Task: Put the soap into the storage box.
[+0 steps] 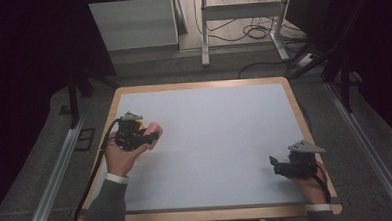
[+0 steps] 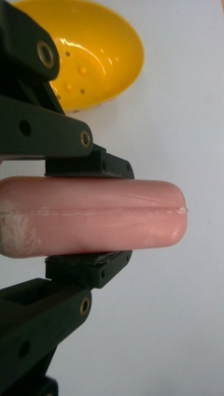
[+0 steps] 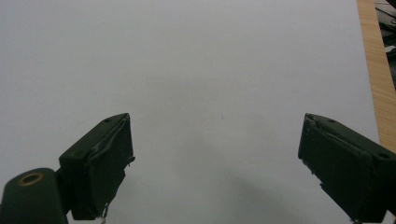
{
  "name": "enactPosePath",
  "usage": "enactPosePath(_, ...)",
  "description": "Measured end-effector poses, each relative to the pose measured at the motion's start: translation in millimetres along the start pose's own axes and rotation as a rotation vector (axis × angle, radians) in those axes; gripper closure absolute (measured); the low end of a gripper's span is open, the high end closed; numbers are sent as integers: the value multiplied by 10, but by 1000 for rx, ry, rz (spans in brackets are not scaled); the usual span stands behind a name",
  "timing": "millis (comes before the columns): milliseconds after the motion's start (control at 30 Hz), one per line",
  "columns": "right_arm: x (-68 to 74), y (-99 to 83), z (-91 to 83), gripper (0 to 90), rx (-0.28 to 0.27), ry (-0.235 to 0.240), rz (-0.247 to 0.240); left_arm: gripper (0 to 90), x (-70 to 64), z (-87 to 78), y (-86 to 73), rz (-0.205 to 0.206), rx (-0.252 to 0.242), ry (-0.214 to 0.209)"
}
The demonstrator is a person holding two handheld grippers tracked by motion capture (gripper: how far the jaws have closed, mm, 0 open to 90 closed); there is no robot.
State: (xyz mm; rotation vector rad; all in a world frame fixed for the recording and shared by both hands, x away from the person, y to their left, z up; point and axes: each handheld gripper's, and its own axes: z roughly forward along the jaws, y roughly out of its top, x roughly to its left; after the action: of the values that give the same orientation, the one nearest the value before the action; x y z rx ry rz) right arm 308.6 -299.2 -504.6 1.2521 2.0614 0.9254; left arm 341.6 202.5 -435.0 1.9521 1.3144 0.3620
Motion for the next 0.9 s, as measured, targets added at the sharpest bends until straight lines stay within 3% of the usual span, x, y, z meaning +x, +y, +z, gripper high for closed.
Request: enactPosePath(900,-7,0,-6,97,-5,-3,2,601,297,-85,13,-33,3,73)
